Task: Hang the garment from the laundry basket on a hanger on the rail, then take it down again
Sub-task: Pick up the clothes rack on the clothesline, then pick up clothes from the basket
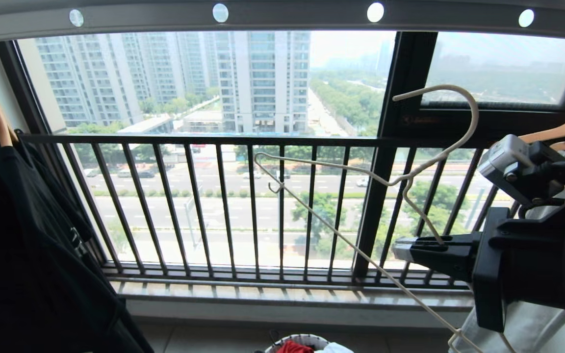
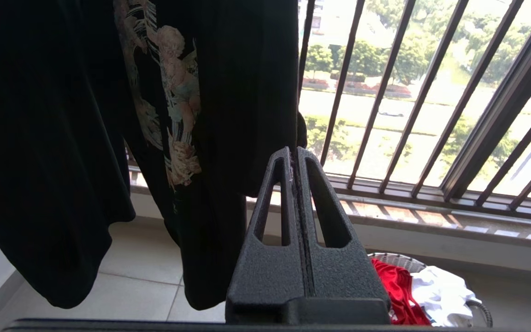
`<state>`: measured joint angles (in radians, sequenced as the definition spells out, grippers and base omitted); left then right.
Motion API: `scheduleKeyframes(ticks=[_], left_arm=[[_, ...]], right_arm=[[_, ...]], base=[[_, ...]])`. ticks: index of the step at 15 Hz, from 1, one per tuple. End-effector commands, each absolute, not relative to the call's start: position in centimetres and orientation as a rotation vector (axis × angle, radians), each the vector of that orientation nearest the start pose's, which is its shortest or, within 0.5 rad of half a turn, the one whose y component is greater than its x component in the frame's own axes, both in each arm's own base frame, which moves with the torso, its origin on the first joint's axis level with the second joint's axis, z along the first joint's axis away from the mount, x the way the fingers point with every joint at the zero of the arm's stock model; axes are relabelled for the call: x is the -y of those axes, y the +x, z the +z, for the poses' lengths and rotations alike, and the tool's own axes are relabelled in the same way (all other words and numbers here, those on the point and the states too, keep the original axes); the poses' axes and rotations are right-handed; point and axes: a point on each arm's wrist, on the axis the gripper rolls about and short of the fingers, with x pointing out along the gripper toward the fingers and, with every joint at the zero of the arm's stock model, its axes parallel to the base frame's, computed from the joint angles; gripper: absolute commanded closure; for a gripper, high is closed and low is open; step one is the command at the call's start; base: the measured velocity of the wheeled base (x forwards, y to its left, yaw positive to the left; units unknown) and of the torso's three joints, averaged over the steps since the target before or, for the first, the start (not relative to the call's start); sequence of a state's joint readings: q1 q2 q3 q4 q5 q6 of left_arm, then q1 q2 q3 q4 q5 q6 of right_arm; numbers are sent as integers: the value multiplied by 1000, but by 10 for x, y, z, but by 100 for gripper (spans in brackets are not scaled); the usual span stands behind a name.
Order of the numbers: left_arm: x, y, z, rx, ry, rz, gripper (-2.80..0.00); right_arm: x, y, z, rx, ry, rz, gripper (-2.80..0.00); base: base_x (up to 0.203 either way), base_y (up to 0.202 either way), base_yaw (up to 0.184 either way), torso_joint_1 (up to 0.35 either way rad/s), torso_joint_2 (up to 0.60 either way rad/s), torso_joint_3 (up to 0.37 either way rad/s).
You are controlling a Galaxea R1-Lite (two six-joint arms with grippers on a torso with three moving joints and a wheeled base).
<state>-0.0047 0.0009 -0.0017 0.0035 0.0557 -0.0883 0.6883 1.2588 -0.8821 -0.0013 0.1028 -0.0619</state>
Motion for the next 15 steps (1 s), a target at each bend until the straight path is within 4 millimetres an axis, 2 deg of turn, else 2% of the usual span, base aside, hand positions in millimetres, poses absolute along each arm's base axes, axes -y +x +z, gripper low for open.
scheduleKeyframes(ticks=[1,15], left_arm=[[-1,-23,76,-1,-89,52,0],[-1,-23,76,-1,-89,52,0]], right_arm=[[-124,146,255,-339,-169,794,0],[-118,141,261,-305,-162,792,0]], base=[[0,0,0,-152,315,168],[0,0,0,-149,333,179]])
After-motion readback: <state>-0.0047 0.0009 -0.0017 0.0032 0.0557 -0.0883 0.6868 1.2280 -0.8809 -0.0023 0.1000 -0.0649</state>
